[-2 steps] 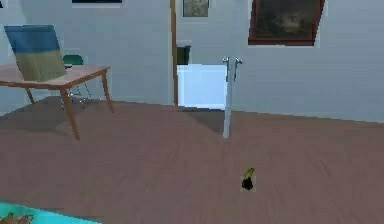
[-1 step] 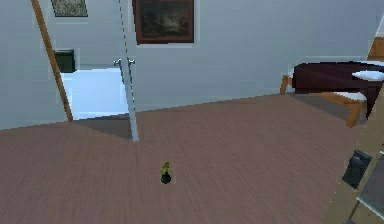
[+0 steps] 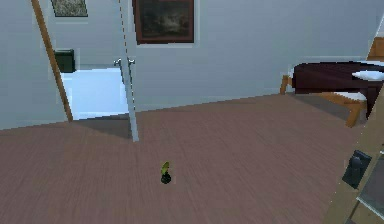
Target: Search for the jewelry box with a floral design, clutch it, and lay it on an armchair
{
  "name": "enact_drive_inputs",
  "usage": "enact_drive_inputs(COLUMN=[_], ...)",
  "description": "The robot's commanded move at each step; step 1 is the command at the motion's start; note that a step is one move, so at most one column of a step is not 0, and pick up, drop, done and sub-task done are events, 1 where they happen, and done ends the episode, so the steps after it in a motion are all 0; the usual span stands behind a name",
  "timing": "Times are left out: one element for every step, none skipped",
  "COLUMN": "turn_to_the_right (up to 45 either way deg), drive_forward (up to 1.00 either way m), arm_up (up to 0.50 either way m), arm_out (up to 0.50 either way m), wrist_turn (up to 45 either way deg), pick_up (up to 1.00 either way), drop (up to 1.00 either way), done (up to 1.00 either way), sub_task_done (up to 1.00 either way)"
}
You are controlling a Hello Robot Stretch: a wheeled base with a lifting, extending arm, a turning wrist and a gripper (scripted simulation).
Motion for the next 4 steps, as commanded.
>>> enact_drive_inputs(turn_to_the_right=[0.0, 0.0, 0.0, 0.0], drive_forward=[0.0, 0.0, 0.0, 0.0], arm_up=[0.0, 0.0, 0.0, 0.0], arm_out=[0.28, 0.0, 0.0, 0.0], wrist_turn=[0.0, 45.0, 45.0, 45.0], pick_up=[0.0, 0.0, 0.0, 0.0], drop=[0.0, 0.0, 0.0, 0.0], done=[0.0, 0.0, 0.0, 0.0], sub_task_done=[0.0, 0.0, 0.0, 0.0])
